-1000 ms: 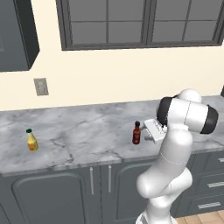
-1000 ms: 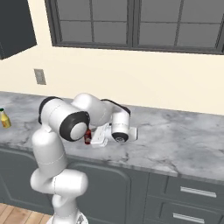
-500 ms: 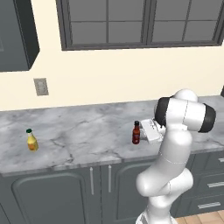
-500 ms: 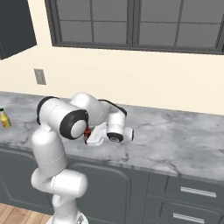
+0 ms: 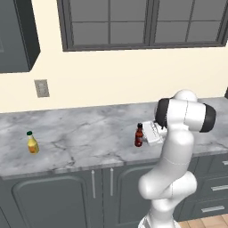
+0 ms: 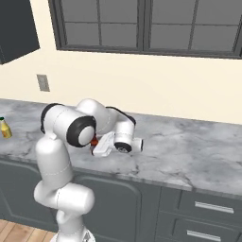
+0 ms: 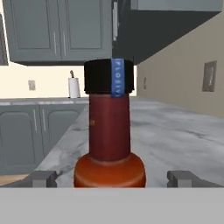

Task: Place the condiment bottle and mustard from the counter to the top shelf of the fridge. If the existing items in the fridge are on the top shelf, move them to other shelves.

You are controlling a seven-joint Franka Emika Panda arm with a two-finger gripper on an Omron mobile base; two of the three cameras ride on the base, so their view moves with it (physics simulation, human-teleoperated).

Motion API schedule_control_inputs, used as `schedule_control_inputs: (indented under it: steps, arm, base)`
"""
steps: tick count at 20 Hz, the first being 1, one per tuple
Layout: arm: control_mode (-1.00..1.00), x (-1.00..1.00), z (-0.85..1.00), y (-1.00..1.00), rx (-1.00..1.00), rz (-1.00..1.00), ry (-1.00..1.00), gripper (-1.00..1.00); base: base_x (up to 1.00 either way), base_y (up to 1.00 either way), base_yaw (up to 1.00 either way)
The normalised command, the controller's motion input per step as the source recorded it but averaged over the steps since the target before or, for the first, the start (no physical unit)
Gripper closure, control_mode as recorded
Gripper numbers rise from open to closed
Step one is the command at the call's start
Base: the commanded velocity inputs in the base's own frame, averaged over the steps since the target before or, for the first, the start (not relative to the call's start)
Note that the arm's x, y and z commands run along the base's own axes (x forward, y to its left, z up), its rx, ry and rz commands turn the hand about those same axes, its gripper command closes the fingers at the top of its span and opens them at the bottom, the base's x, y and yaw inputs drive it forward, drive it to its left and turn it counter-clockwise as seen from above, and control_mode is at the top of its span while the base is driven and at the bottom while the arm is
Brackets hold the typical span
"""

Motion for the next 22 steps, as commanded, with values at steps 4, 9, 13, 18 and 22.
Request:
schedule_control_inputs:
  steps: [4,9,13,18,22]
  arm:
    - [-1.0,-0.07,-0.19,0.34,0.0,0.0,0.0,1.0]
    - [-1.0,-0.03,0.05,0.02,0.0,0.0,0.01,1.0]
    - [-1.0,-0.46,0.88,-0.17,0.04,0.0,0.0,1.0]
    - [-1.0,-0.79,1.0,-0.37,0.05,0.0,0.0,1.0]
    - [-1.0,-0.9,1.0,-0.34,0.09,-0.01,0.0,1.0]
  base:
    - [0.0,0.0,0.0]
    - [0.0,0.0,0.0]
    - [0.0,0.0,0.0]
    - [0.0,0.0,0.0]
    - [0.0,0.0,0.0]
